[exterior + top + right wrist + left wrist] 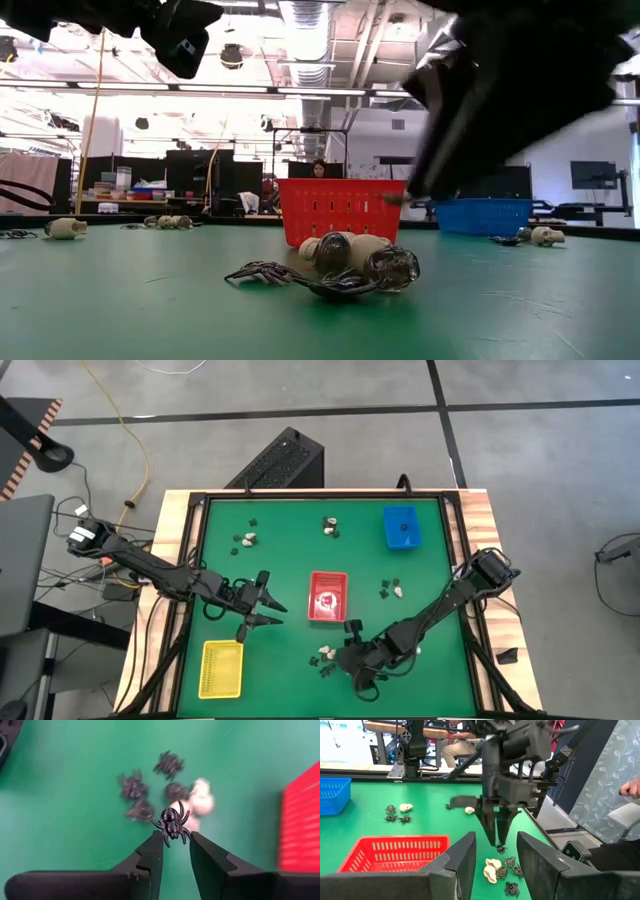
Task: Sort Halloween decoration
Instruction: Put the black spider toy into the red bin, then put the white skull toy into the yellow bin
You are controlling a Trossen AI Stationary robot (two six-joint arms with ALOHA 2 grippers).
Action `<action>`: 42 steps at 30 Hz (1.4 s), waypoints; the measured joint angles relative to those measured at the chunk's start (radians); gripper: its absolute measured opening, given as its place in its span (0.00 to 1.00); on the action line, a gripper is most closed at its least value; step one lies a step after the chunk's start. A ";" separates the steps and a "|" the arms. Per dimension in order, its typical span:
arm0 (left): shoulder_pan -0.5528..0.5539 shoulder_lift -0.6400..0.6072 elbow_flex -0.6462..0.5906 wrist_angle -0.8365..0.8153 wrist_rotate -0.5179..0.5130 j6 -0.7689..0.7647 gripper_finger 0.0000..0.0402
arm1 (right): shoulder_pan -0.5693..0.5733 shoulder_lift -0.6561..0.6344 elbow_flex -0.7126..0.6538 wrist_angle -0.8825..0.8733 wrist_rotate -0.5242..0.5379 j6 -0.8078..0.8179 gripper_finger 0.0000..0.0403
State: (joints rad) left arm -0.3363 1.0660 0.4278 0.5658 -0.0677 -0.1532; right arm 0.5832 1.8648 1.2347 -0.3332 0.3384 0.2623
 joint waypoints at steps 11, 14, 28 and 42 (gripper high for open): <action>0.000 0.000 0.000 0.001 0.000 0.000 0.33 | -0.147 -0.002 0.247 -0.349 0.010 -0.231 0.30; 0.000 0.000 0.000 -0.003 0.000 0.000 0.33 | -0.201 -0.003 0.262 -0.405 0.009 -0.246 0.30; 0.000 0.000 0.000 -0.142 0.000 -0.013 0.33 | -0.359 -0.002 0.262 -0.481 -0.049 -0.250 0.54; 0.000 0.000 -0.016 -0.333 -0.169 -0.022 0.33 | -0.429 -0.285 0.051 -0.419 -0.051 -0.347 0.53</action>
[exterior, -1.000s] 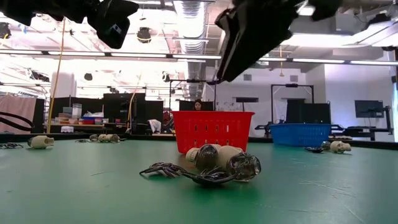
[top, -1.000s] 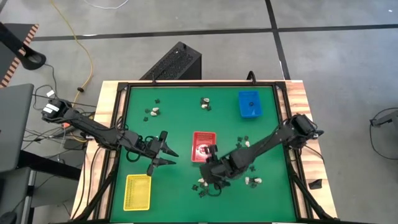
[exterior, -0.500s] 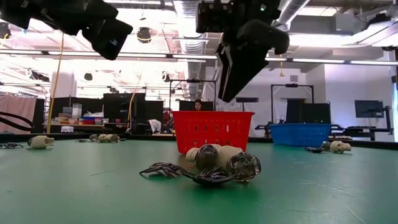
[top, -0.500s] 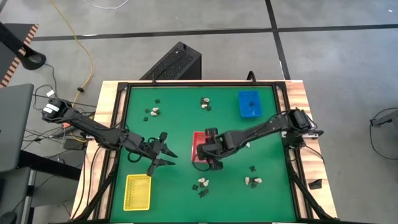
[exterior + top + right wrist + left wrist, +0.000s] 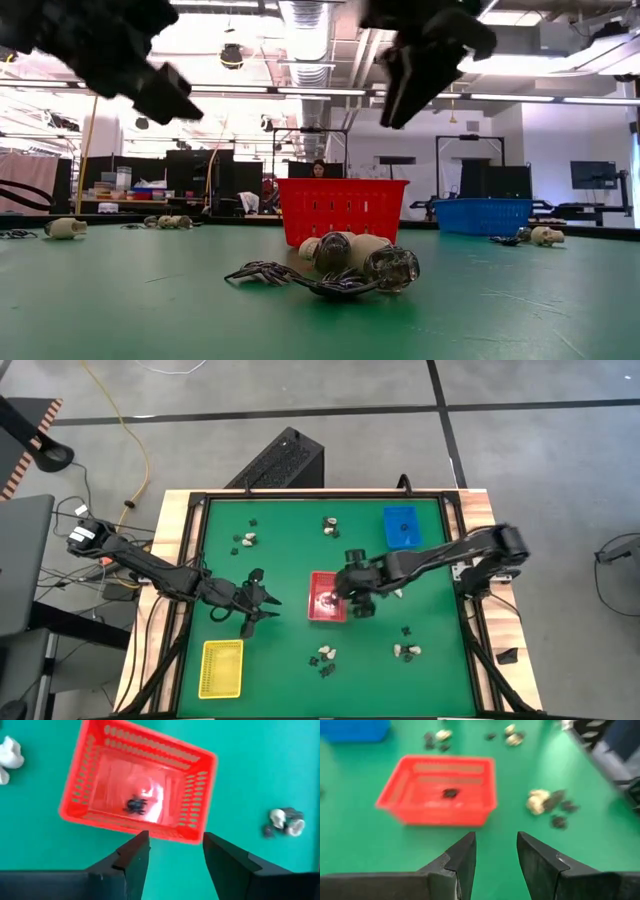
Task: Sort Halloween decoration
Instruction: Put the white skull toy into the yellow bin
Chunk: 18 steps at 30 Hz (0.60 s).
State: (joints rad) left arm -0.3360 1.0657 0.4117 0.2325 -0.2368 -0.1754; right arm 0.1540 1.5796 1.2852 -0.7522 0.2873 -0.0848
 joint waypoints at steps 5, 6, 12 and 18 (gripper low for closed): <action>0.025 0.000 -0.028 0.039 -0.119 0.071 0.33 | -0.074 -0.219 -0.295 0.351 -0.001 0.009 0.49; 0.038 0.000 -0.027 0.042 -0.137 0.073 0.33 | -0.083 -0.253 -0.343 0.429 -0.004 0.009 0.49; 0.120 0.000 -0.027 -0.020 -0.072 -0.036 0.33 | -0.105 -0.360 -0.539 0.808 -0.032 -0.029 0.48; 0.182 -0.026 0.102 -0.402 0.129 -0.248 0.33 | -0.102 -0.326 -0.571 0.853 -0.033 0.029 0.48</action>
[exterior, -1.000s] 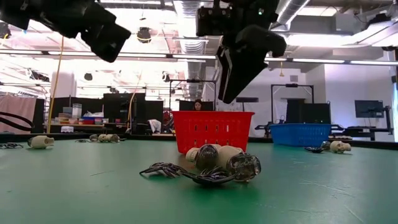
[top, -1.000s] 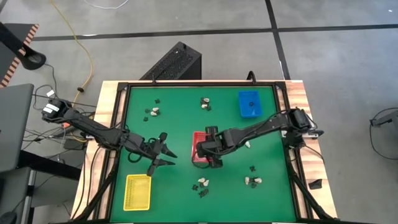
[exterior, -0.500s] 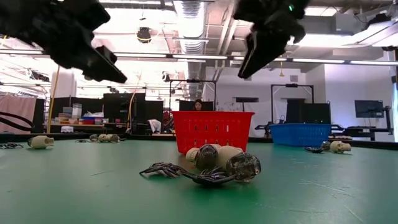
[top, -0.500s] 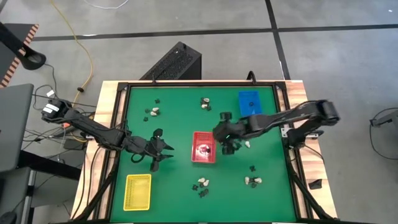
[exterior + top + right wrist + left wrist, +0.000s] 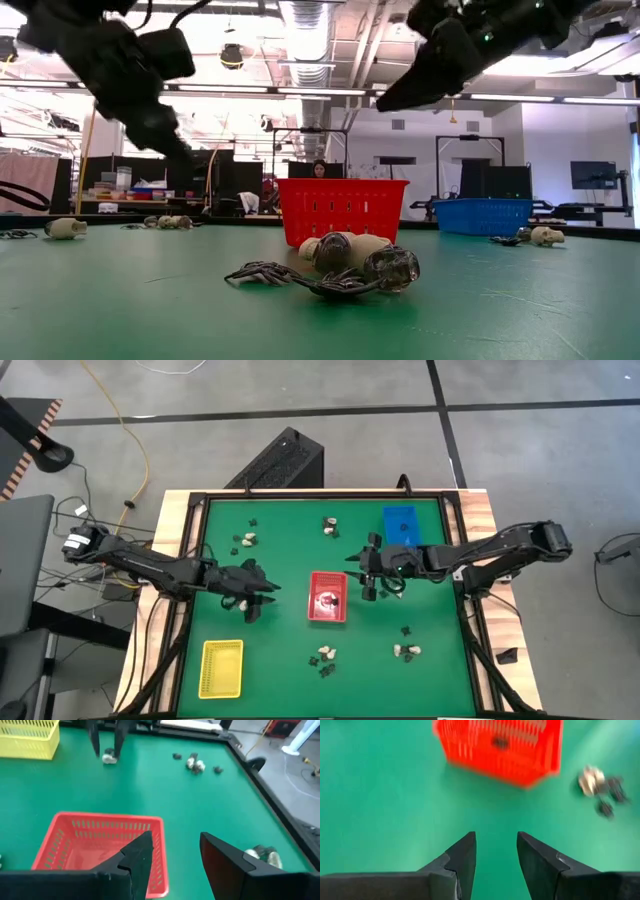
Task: Sort Halloween decoration
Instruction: Put the white skull toy into the yellow bin
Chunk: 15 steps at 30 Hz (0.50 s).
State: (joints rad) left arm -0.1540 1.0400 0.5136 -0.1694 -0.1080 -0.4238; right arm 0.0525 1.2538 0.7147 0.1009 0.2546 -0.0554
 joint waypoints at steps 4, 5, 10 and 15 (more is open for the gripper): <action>0.004 0.000 0.148 -0.343 0.013 -0.086 0.33 | 0.000 0.049 0.000 0.029 -0.005 0.002 0.48; 0.000 0.000 0.166 -0.410 0.010 -0.113 0.33 | 0.000 0.060 0.000 0.043 -0.005 0.002 0.48; -0.010 0.001 0.173 -0.599 0.025 -0.262 0.33 | 0.003 0.092 0.000 0.059 -0.051 0.003 0.48; -0.013 0.003 0.141 -0.620 0.033 -0.214 0.33 | 0.029 0.091 0.000 0.061 -0.086 0.003 0.48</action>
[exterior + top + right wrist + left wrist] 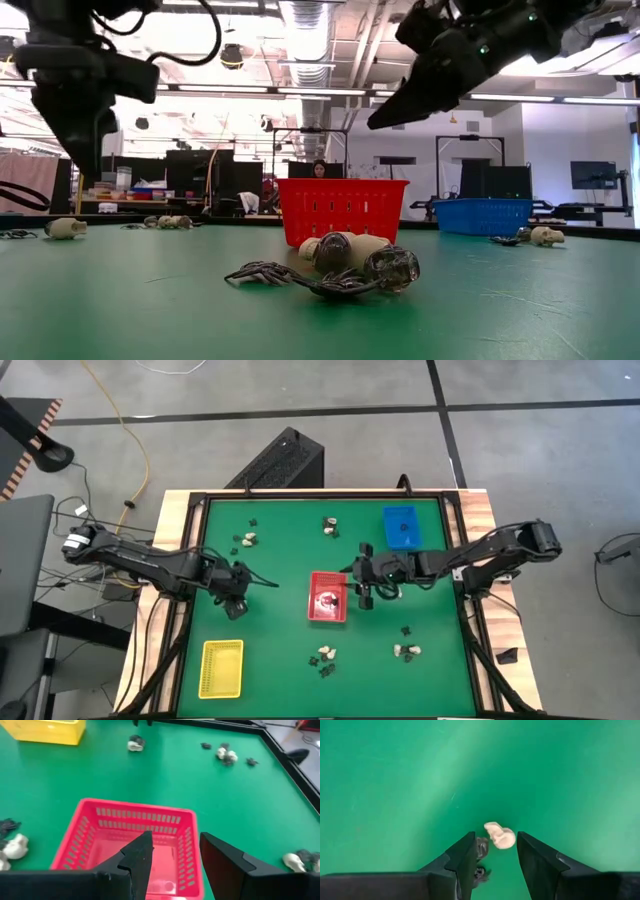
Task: Sort Halloween decoration
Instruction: Put the white skull toy into the yellow bin
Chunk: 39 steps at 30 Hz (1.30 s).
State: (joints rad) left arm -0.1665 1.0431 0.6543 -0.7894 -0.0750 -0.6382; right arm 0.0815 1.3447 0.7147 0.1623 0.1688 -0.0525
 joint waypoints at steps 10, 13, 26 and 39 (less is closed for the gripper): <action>-0.037 0.083 -0.022 0.084 -0.018 0.236 0.37 | 0.030 -0.002 0.031 0.007 0.000 0.000 0.48; -0.038 0.118 -0.022 0.089 0.019 0.236 0.43 | 0.030 -0.002 0.032 0.004 -0.002 0.000 0.48; -0.037 0.323 -0.022 0.112 0.028 0.265 0.59 | 0.029 -0.002 0.032 -0.005 -0.004 0.000 0.48; -0.037 0.323 -0.024 0.127 0.046 0.325 0.48 | 0.030 -0.002 0.032 -0.005 -0.004 0.000 0.48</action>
State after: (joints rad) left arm -0.2034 1.3661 0.6307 -0.6624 -0.0287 -0.3133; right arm 0.1112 1.3430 0.7467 0.1577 0.1650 -0.0525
